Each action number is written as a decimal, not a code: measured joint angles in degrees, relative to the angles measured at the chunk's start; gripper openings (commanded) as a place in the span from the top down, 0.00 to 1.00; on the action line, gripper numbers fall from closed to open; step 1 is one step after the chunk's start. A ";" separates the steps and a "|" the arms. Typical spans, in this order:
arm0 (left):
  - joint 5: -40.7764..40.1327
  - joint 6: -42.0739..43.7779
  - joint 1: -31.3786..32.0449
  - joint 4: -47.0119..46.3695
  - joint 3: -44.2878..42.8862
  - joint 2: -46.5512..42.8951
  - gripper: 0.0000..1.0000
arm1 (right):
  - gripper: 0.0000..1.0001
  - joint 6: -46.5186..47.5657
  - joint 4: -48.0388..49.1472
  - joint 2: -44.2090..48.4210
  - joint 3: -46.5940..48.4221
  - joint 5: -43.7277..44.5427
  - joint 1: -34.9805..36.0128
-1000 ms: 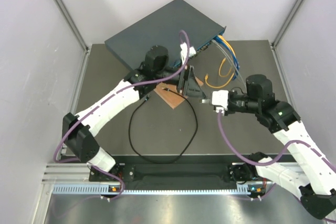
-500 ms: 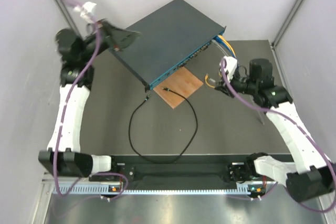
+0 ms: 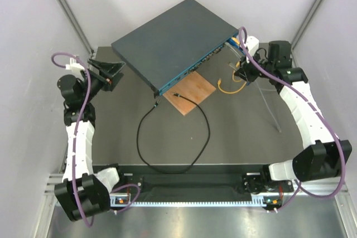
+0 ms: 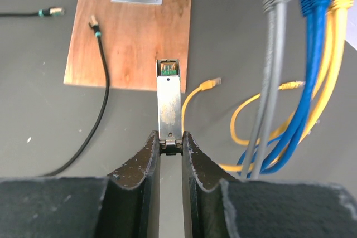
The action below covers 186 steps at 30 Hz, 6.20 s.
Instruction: Insert the plug into the switch port
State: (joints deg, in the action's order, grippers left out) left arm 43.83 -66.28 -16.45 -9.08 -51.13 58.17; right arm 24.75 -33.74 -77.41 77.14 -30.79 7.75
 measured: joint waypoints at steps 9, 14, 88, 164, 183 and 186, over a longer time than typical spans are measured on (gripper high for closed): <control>0.02 -3.89 4.17 -6.47 3.39 5.95 0.04 | 1.00 -3.37 1.53 -6.93 5.49 2.34 0.22; 0.00 -4.00 8.20 -9.31 3.41 8.37 0.14 | 1.00 -3.58 1.81 -8.87 5.53 3.82 1.33; 2.62 -2.49 10.16 -5.90 -1.60 13.35 1.00 | 1.00 -4.81 -6.36 -21.22 24.59 14.29 7.15; 3.28 -1.70 10.01 -5.35 -2.25 13.84 1.00 | 0.53 5.64 -14.91 -25.62 31.06 4.22 5.18; 3.28 -1.31 10.01 -4.59 -2.58 13.86 1.00 | 0.91 -1.99 -6.49 -22.60 27.54 6.71 4.44; 3.28 -1.31 10.01 -4.61 -2.58 13.84 1.00 | 0.91 -3.23 -4.90 -22.84 27.58 6.67 4.44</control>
State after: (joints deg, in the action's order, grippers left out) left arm 47.11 -67.59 -6.44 -13.69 -53.71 72.01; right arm 21.52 -38.63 -100.25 104.73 -24.12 12.19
